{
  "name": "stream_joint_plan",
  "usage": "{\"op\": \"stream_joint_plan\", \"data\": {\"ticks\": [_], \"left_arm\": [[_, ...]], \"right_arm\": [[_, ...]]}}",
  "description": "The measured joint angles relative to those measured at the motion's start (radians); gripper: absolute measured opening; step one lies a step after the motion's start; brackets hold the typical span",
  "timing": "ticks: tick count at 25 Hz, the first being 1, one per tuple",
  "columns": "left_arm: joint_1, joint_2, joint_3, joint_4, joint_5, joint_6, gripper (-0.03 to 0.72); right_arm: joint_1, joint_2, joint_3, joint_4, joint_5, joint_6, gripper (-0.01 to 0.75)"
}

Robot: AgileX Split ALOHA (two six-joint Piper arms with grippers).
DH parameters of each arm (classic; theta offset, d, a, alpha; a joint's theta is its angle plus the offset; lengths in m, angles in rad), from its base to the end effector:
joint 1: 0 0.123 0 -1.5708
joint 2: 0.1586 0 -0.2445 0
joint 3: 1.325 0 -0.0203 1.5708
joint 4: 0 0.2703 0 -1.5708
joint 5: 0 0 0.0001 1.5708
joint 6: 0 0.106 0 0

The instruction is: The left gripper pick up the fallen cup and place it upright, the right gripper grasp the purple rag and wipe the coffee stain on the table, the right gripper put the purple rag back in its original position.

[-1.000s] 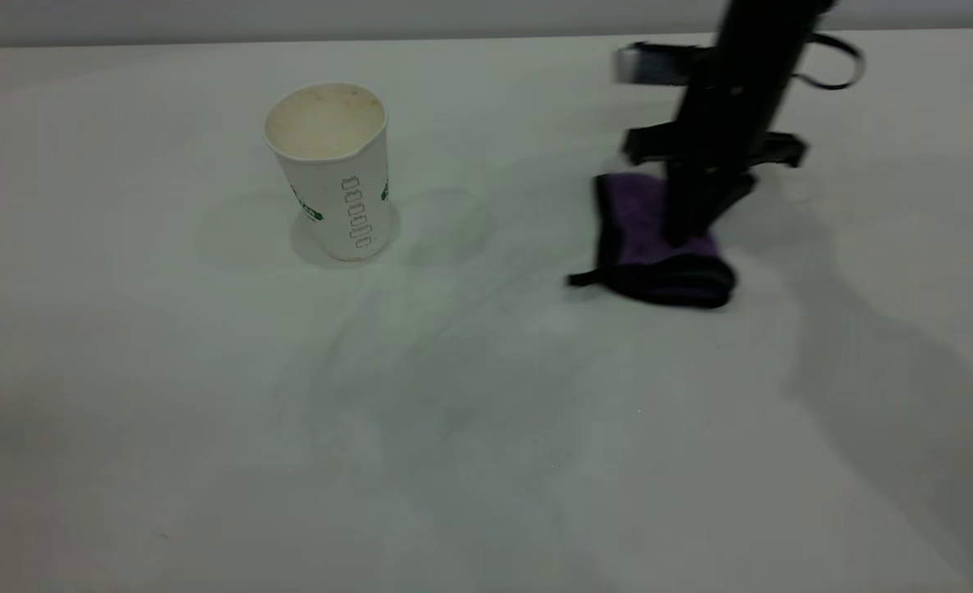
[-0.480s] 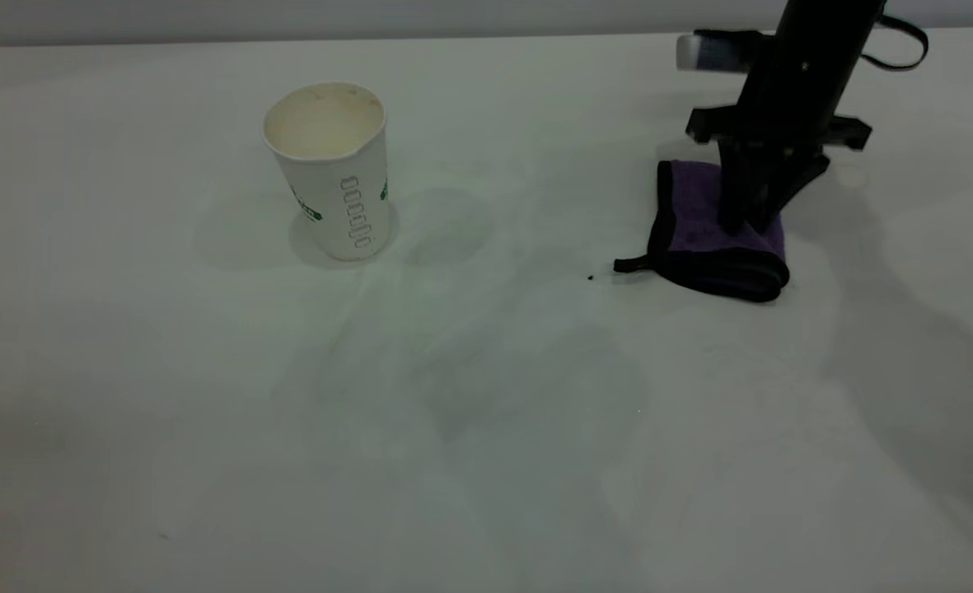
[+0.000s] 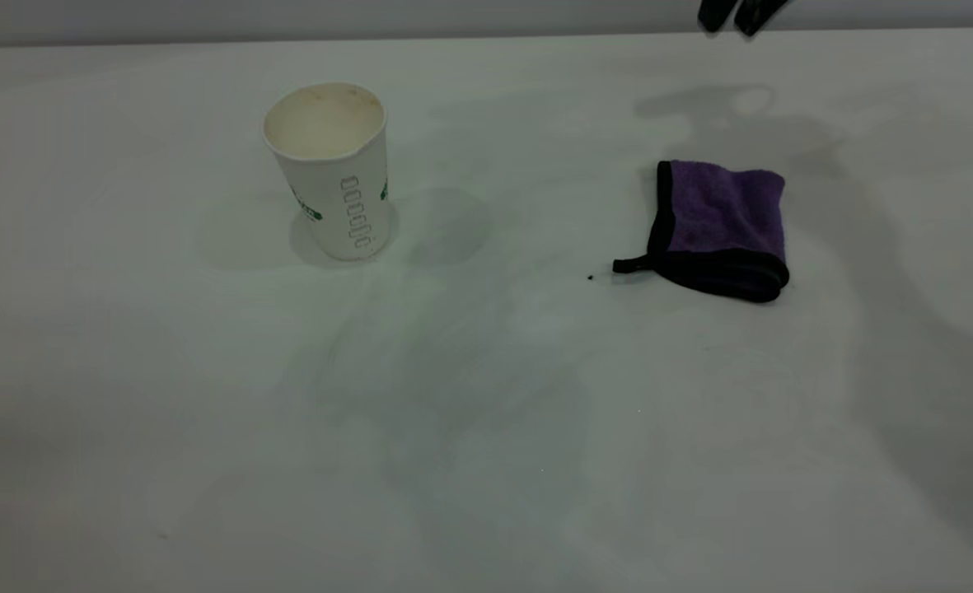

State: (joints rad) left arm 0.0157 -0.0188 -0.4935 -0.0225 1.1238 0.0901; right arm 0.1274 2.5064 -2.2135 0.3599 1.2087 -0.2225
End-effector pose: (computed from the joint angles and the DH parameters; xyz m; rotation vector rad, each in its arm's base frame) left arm 0.0613 -0.0012 0.2732 0.0800 2.0936 0.0368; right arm 0.4952 0.0986 0.1013 -0.3619 2.9065 0.5009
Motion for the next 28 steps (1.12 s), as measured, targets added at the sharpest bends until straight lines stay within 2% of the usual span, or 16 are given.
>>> {"op": "stream_joint_plan", "data": {"ticks": [4,7,20,28], "left_arm": [[0.0,0.0,0.0,0.0,0.0,0.0,0.496],[0.0,0.0,0.0,0.0,0.0,0.0,0.496],[0.0,0.0,0.0,0.0,0.001,0.0,0.496],[0.0,0.0,0.0,0.0,0.002,0.0,0.496]], "right_arm": [[0.004,-0.13,0.089,0.0,0.002,0.003,0.35],[0.007,-0.279,0.225,-0.013,0.003,0.001,0.35],[0.023,-0.941,1.046,-0.161,0.004,0.018,0.35],[0.023,-1.288,1.446,-0.215,-0.001,0.086,0.35]]}}
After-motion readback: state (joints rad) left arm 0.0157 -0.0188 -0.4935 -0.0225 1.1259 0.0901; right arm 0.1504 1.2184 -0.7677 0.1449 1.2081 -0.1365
